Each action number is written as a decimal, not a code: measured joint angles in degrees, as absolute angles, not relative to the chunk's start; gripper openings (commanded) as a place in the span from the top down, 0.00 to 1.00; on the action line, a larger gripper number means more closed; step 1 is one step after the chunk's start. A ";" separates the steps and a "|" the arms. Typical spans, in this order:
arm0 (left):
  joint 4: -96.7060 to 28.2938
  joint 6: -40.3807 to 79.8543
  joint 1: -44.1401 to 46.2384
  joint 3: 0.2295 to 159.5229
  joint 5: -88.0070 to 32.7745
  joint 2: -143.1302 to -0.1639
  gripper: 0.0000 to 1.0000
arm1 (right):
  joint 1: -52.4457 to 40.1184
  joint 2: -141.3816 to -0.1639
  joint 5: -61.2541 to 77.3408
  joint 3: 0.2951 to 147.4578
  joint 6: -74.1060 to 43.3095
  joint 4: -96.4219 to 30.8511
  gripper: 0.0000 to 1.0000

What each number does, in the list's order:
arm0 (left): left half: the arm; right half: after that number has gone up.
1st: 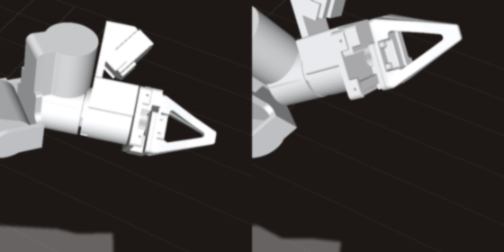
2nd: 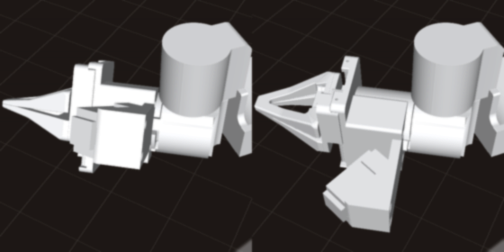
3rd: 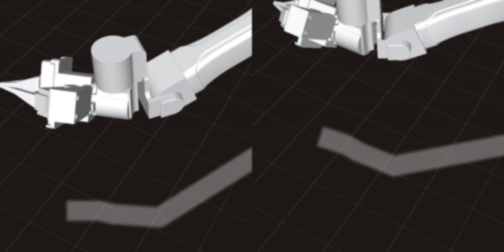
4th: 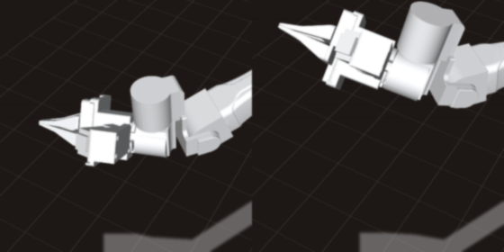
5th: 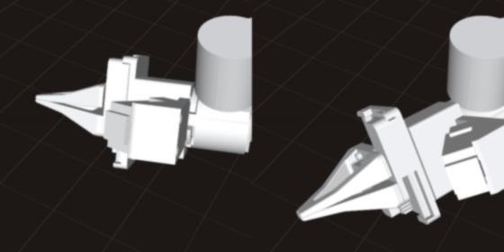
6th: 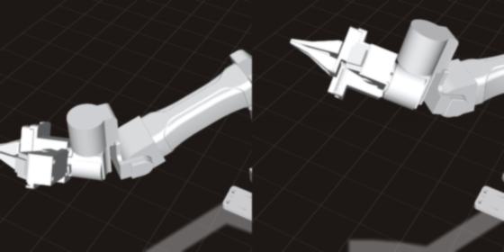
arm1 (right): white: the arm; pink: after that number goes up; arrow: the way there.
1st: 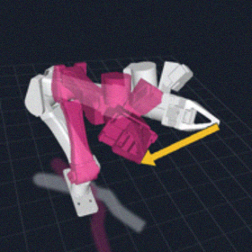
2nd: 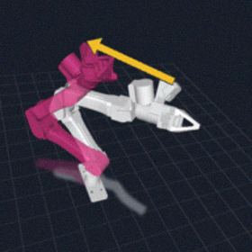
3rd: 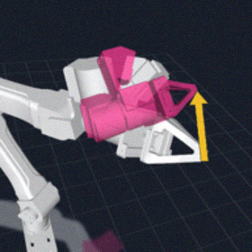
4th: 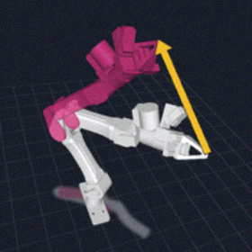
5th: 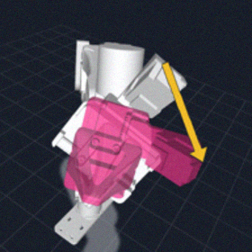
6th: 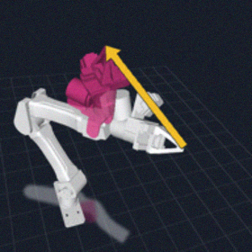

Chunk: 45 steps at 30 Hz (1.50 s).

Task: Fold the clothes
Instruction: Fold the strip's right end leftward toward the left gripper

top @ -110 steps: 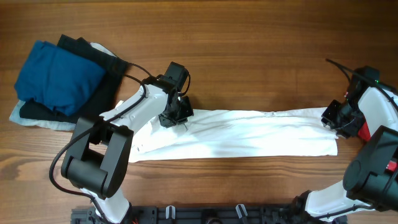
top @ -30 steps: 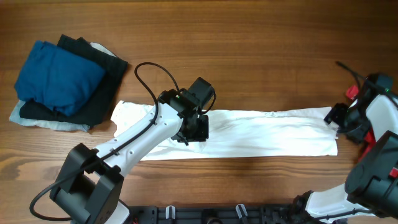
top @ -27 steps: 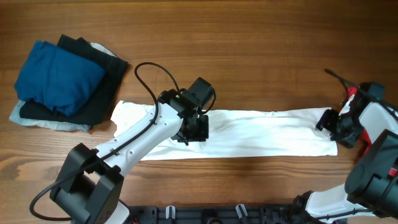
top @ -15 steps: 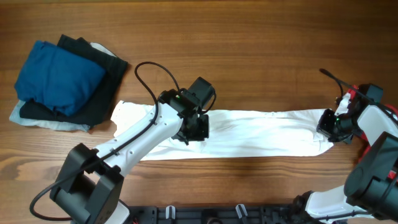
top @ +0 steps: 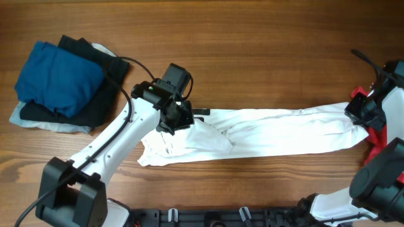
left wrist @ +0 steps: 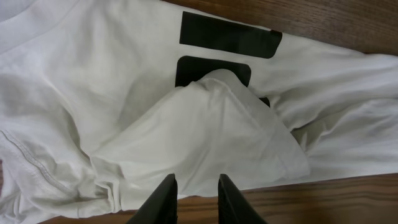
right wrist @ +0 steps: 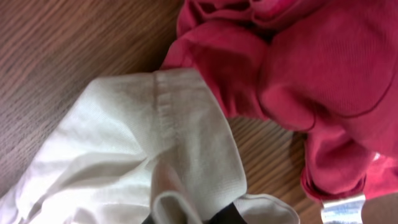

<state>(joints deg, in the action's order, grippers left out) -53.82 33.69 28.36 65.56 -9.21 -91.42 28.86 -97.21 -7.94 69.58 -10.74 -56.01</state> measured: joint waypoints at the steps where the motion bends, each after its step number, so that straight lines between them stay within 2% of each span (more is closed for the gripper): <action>1: -53.82 33.67 28.36 65.56 -9.23 -91.39 0.77 | 28.40 -97.21 -7.94 69.63 -10.87 -56.82 0.96; 5: -54.46 33.67 28.38 65.56 -9.23 -91.39 0.74 | 21.96 -96.75 -7.53 69.63 -10.85 -60.29 0.96; 10: -54.89 33.67 28.38 65.56 -9.23 -91.39 0.73 | 7.62 -95.72 -7.07 69.65 -10.87 -63.46 0.96; 15: -54.89 33.67 28.38 65.56 -9.23 -91.39 0.72 | -5.69 -95.72 -6.70 69.49 -12.27 -63.05 0.93; 20: -54.89 33.67 28.36 65.56 -9.23 -91.39 0.73 | -14.68 -95.61 -6.46 66.39 -15.73 -61.73 0.93; 30: -54.92 33.67 28.36 65.56 -9.23 -91.39 0.73 | -20.84 -95.59 -4.47 62.89 -19.27 -55.00 0.85; 33: -54.92 33.67 28.36 65.56 -9.23 -91.39 0.73 | -20.93 -95.57 -3.27 62.87 -19.46 -54.06 0.72; 37: -54.92 33.67 28.38 65.56 -9.23 -91.39 0.73 | -20.93 -95.55 0.75 62.87 -18.22 -53.65 0.69; 39: -54.92 33.67 28.36 65.56 -9.23 -91.39 0.73 | -20.93 -95.55 4.58 62.87 -15.25 -53.63 0.59; 43: -54.92 33.67 28.36 65.56 -9.23 -91.39 0.73 | -20.93 -95.55 8.10 62.87 -12.23 -53.78 0.60; 45: -54.89 33.67 28.36 65.56 -9.23 -91.39 0.73 | -20.93 -95.55 8.64 62.87 -11.40 -53.84 0.64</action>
<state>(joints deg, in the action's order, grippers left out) -54.89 33.67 28.36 65.56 -9.23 -91.39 -20.93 -95.55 8.64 62.87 -11.40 -53.84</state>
